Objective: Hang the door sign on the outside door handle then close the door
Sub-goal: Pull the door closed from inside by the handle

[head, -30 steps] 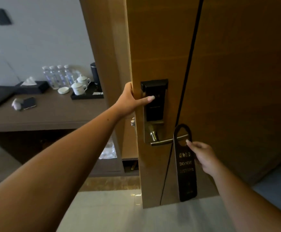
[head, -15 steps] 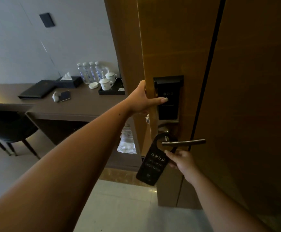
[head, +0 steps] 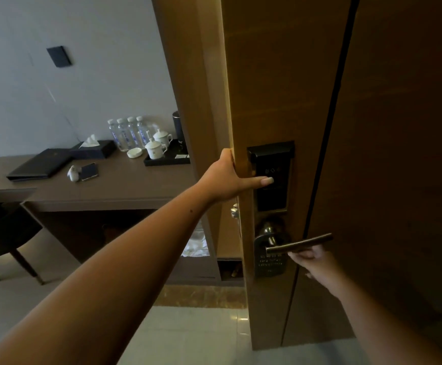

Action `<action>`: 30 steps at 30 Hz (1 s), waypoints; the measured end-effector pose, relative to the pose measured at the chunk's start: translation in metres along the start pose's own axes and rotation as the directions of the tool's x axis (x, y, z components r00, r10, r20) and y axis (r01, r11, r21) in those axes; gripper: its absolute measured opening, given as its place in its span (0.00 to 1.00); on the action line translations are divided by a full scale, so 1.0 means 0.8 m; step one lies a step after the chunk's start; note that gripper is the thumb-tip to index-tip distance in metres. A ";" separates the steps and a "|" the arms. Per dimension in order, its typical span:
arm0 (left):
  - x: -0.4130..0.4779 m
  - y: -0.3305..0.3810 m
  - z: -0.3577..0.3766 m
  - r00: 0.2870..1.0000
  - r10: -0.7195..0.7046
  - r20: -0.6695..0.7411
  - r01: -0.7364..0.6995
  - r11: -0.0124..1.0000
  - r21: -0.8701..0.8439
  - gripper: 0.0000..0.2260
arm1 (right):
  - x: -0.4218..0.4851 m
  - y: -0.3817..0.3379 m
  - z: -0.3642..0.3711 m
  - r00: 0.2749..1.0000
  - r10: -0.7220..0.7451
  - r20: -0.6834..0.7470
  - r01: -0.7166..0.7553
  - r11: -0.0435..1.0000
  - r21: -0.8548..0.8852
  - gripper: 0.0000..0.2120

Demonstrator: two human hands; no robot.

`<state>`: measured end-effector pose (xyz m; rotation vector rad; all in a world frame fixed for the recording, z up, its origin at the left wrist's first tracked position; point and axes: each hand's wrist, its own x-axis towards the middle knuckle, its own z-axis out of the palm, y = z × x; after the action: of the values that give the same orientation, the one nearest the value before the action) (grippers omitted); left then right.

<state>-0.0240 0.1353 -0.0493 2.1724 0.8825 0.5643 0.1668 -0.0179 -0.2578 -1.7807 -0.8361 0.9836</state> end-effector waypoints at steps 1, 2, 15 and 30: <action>-0.011 0.004 0.004 1.000 0.015 -0.014 -0.014 1.000 0.017 0.44 | -0.010 0.002 -0.009 0.994 0.012 -0.111 -0.003 0.997 0.080 0.10; -0.022 0.008 0.008 0.999 0.024 -0.026 -0.023 0.999 0.033 0.44 | -0.020 0.002 -0.018 0.968 0.050 -0.246 -0.002 0.981 0.194 0.10; -0.144 0.053 0.030 0.767 0.495 0.408 -0.511 0.856 -0.078 0.26 | -0.191 -0.005 -0.075 0.538 0.295 -0.789 0.108 0.905 0.412 0.05; -0.208 0.145 0.233 0.087 0.582 0.808 -0.915 0.367 -0.165 0.15 | -0.455 -0.032 -0.126 0.313 0.195 -0.929 0.204 0.942 0.266 0.07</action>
<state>0.0267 -0.1295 -0.1040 2.7536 -0.9026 -0.2334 0.0881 -0.3569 -0.1091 -1.6301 0.1416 -0.1138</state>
